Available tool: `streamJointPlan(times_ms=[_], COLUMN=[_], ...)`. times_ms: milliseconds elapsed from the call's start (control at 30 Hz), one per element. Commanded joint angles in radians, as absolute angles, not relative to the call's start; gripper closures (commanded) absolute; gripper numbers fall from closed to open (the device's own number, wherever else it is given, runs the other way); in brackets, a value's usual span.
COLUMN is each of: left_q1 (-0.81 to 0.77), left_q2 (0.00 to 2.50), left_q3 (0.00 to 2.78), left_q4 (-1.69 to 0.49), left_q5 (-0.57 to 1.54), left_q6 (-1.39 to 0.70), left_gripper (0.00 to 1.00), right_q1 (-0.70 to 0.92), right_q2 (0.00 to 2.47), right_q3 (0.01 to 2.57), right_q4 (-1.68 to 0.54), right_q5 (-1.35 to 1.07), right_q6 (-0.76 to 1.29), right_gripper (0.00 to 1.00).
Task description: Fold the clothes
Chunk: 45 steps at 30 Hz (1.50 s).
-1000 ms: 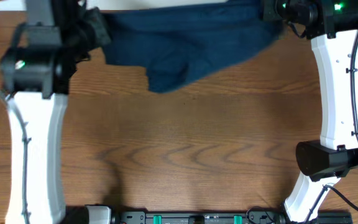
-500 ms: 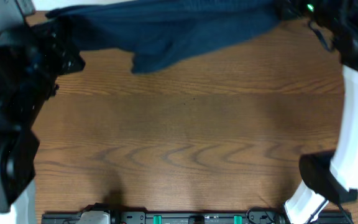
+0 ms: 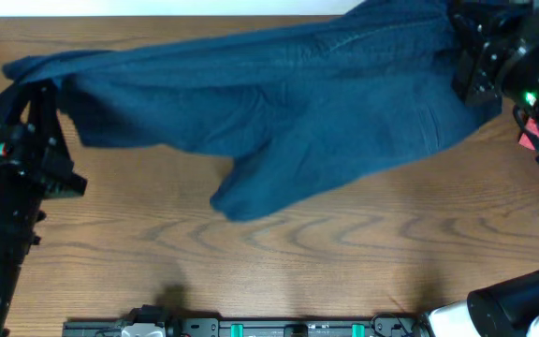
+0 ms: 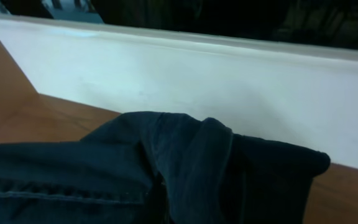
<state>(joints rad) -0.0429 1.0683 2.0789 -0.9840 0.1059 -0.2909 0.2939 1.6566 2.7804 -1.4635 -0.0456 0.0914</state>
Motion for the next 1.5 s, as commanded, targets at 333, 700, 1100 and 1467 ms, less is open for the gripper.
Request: streamJointPlan(times_ms=[333, 700, 1100, 1467], left_q1=[-0.028, -0.046, -0.133, -0.275], left_q2=[1.511, 1.969, 2.044, 2.038], left_q3=[2.086, 2.086, 2.086, 2.085], left_q4=[-1.023, -0.945, -0.905, -1.177], left_q5=[0.047, 0.158, 0.157, 0.157], left_q6=[-0.315, -0.315, -0.327, -0.38], left_gripper=[0.94, 0.94, 0.94, 0.94], right_q1=[0.228, 0.175, 0.104, 0.038], right_q2=[1.926, 2.277, 2.417, 2.417], right_q3=[2.691, 2.682, 2.682, 2.682], right_q4=[-1.521, -1.398, -1.362, -1.554], right_q5=[0.094, 0.023, 0.014, 0.026], right_q6=[0.318, 0.256, 0.229, 0.203], right_gripper=[0.98, 0.98, 0.98, 0.99])
